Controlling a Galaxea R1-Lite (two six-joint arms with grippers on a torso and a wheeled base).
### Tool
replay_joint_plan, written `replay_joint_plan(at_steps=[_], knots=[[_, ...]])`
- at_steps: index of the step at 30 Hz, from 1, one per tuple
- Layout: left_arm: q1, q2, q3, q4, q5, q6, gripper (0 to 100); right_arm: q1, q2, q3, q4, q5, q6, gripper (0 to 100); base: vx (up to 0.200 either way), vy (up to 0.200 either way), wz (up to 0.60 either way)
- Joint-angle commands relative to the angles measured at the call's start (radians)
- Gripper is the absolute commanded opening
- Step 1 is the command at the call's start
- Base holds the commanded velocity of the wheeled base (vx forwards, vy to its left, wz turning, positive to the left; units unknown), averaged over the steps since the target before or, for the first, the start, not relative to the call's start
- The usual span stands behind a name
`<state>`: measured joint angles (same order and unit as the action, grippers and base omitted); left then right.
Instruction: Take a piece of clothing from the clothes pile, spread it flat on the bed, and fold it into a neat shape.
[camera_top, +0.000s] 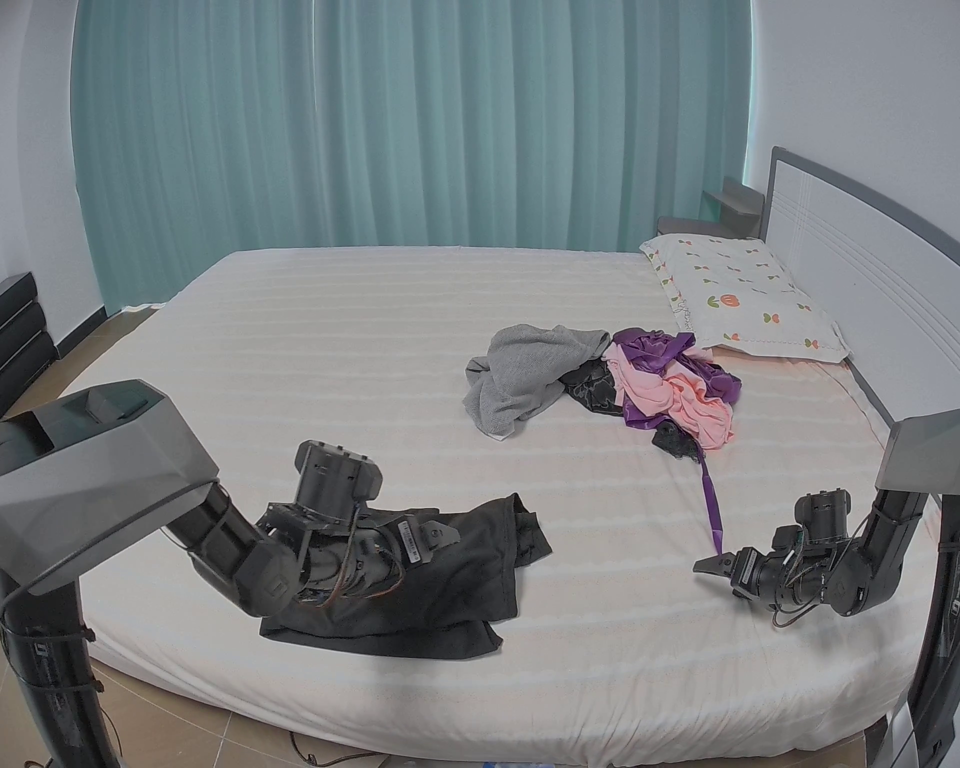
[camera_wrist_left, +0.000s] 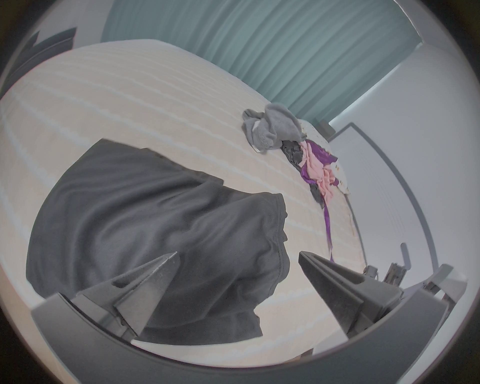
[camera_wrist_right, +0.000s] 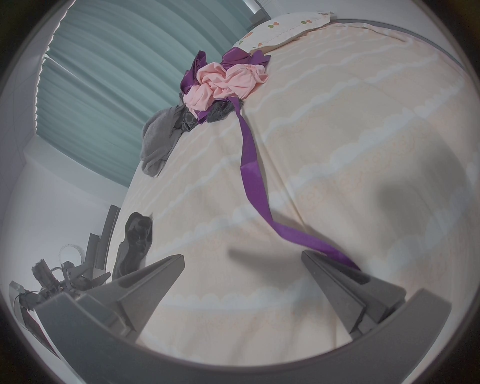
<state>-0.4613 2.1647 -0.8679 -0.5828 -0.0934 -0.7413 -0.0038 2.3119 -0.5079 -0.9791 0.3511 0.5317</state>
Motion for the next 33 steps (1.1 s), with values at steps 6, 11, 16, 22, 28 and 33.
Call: replay_joint_plan(at_steps=[6,11,16,22,28,33], knots=[[0.101,-0.055,0.279,-0.256,-0.062,-0.121,100,0.096,-0.032,0.049,-0.075,0.002,0.051,100,-0.200,0.000,0.00],[0.156,-0.049,0.291,-0.296,-0.097,-0.122,100,0.113,-0.028,0.054,-0.108,0.002,0.086,100,-0.120,0.000,0.00],[0.179,-0.048,0.267,-0.296,-0.112,-0.141,100,0.140,-0.034,0.049,-0.110,0.002,0.088,100,0.000,0.000,0.00],[0.185,-0.048,0.236,-0.296,-0.112,-0.210,100,0.165,-0.034,0.040,-0.115,0.000,0.088,100,0.000,0.000,0.00],[0.199,-0.048,0.228,-0.296,-0.115,-0.216,100,0.182,-0.035,0.038,-0.116,0.000,0.090,100,0.000,0.000,0.00],[0.266,-0.048,0.230,-0.301,-0.210,-0.248,100,0.205,-0.060,0.038,-0.128,-0.026,0.088,100,0.000,0.120,0.00]])
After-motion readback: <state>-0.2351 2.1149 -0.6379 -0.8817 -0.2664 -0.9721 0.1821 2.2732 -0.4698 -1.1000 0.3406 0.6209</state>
